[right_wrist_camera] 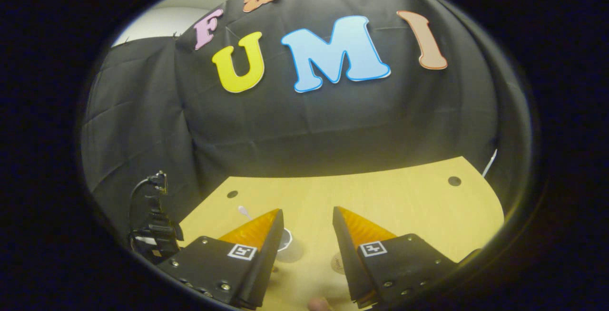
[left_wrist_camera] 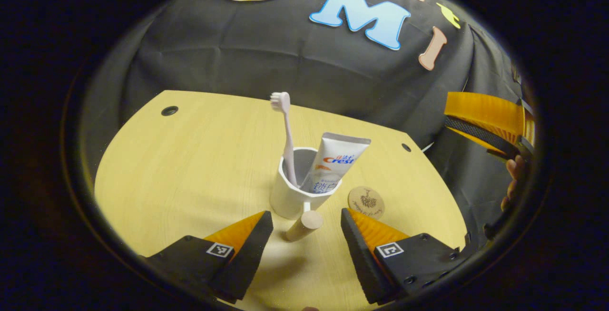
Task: Put the toothbrush and toothpaste on the desktop into the cup, then pick up the cup and place it on the coaster on the desktop.
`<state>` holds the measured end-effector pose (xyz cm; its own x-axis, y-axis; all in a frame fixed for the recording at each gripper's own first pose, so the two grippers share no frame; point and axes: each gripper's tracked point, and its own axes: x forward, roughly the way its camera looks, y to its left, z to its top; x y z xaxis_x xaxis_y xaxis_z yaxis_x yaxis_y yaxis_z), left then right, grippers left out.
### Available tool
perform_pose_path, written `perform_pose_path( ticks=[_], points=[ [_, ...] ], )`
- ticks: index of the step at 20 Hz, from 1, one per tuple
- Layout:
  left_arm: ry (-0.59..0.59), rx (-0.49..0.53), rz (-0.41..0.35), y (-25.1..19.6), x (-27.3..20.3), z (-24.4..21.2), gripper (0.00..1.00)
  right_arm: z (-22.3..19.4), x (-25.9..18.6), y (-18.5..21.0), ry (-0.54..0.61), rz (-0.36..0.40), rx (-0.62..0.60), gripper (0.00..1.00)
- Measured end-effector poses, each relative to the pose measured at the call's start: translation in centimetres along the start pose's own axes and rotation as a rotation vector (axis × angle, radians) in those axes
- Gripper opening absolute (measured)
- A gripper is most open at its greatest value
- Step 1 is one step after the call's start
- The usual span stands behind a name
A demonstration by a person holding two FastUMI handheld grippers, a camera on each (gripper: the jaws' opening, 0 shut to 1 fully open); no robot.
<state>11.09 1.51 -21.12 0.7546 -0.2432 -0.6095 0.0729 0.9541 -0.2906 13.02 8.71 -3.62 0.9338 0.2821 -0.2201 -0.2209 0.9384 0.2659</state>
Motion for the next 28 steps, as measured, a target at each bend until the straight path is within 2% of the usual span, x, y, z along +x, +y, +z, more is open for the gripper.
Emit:
perform_pose_path(
  ticks=[1, 2, 3, 5, 6, 7, 10, 12, 13, 14, 15, 16, 17, 18, 19, 20, 21, 22, 23, 24, 25, 26, 28],
  points=[
    [0.009, 0.006, 0.002, -0.2, 0.5, 0.0, 0.94, -0.1, -0.3, -0.8, -0.006, -0.015, -0.006, 0.64],
    [0.019, 0.011, 0.008, -0.3, 0.9, -0.1, 0.94, -0.3, -0.6, -1.4, -0.009, -0.028, -0.013, 0.59],
    [0.031, 0.015, 0.015, -0.4, 1.3, -0.1, 0.94, -0.4, -0.8, -2.1, -0.008, -0.041, -0.018, 0.64],
    [0.076, 0.027, 0.041, -0.2, 2.5, -0.8, 0.94, -1.3, -1.4, -3.3, 0.022, -0.052, -0.01, 0.64],
    [0.097, 0.03, 0.056, 0.1, 2.9, -1.2, 0.93, -1.7, -1.6, -3.8, 0.043, -0.051, 0.01, 0.59],
    [0.119, 0.031, 0.073, 0.4, 3.3, -1.5, 0.93, -1.9, -1.7, -4.1, 0.052, -0.05, 0.027, 0.64],
    [0.181, 0.037, 0.12, 1.4, 4.7, -2.3, 0.92, -3.1, -1.8, -5.9, 0.078, -0.067, 0.074, 0.64],
    [0.206, 0.035, 0.139, 1.9, 5.3, -3.0, 0.78, -3.9, -1.8, -6.6, 0.106, -0.068, 0.104, 0.64],
    [0.219, 0.036, 0.149, 2.0, 5.4, -3.2, 0.71, -4.1, -1.9, -6.9, 0.112, -0.07, 0.113, 0.6],
    [0.227, 0.031, 0.16, 2.2, 5.4, -3.3, 0.7, -4.2, -1.9, -7.3, 0.116, -0.073, 0.122, 0.64],
    [0.232, 0.022, 0.157, 2.0, 5.5, -3.5, 0.6, -4.3, -1.9, -7.6, 0.119, -0.075, 0.131, 0.6],
    [0.234, 0.015, 0.163, 1.9, 5.6, -3.7, 0.62, -4.3, -1.9, -7.8, 0.123, -0.077, 0.142, 0.64],
    [0.235, 0.012, 0.173, 2.0, 5.8, -3.9, 0.48, -4.4, -1.9, -7.9, 0.126, -0.077, 0.156, 0.64],
    [0.24, 0.021, 0.185, 2.1, 5.8, -4.0, 0.41, -4.4, -2.0, -8.1, 0.124, -0.076, 0.165, 0.64],
    [0.261, 0.034, 0.2, 2.1, 5.7, -4.4, 0.46, -4.4, -2.0, -8.2, 0.122, -0.076, 0.169, 0.64],
    [0.271, 0.06, 0.214, 2.1, 5.7, -4.6, 0.4, -4.4, -2.1, -8.3, 0.121, -0.08, 0.164, 0.59],
    [0.266, 0.084, 0.233, 2.4, 5.9, -4.4, 0.36, -4.5, -2.2, -8.5, 0.122, -0.083, 0.16, 0.64],
    [0.27, 0.122, 0.245, 2.7, 5.9, -4.3, 0.32, -4.5, -2.3, -8.6, 0.123, -0.083, 0.158, 0.59],
    [0.257, 0.136, 0.249, 2.7, 6.0, -4.2, 0.32, -4.6, -2.4, -8.7, 0.124, -0.081, 0.16, 0.59],
    [0.248, 0.141, 0.24, 2.2, 6.1, -4.2, 0.28, -4.6, -2.6, -8.8, 0.124, -0.083, 0.161, 0.64],
    [0.233, 0.136, 0.228, 1.4, 6.2, -4.0, 0.28, -4.7, -2.8, -9.1, 0.123, -0.085, 0.164, 0.59],
    [0.216, 0.14, 0.22, 1.0, 6.3, -3.7, 0.28, -4.6, -2.9, -9.3, 0.12, -0.088, 0.166, 0.64],
    [0.209, 0.134, 0.201, -0.1, 6.0, -3.6, 0.28, -4.5, -3.3, -9.7, 0.117, -0.09, 0.176, 0.64]
  ],
)
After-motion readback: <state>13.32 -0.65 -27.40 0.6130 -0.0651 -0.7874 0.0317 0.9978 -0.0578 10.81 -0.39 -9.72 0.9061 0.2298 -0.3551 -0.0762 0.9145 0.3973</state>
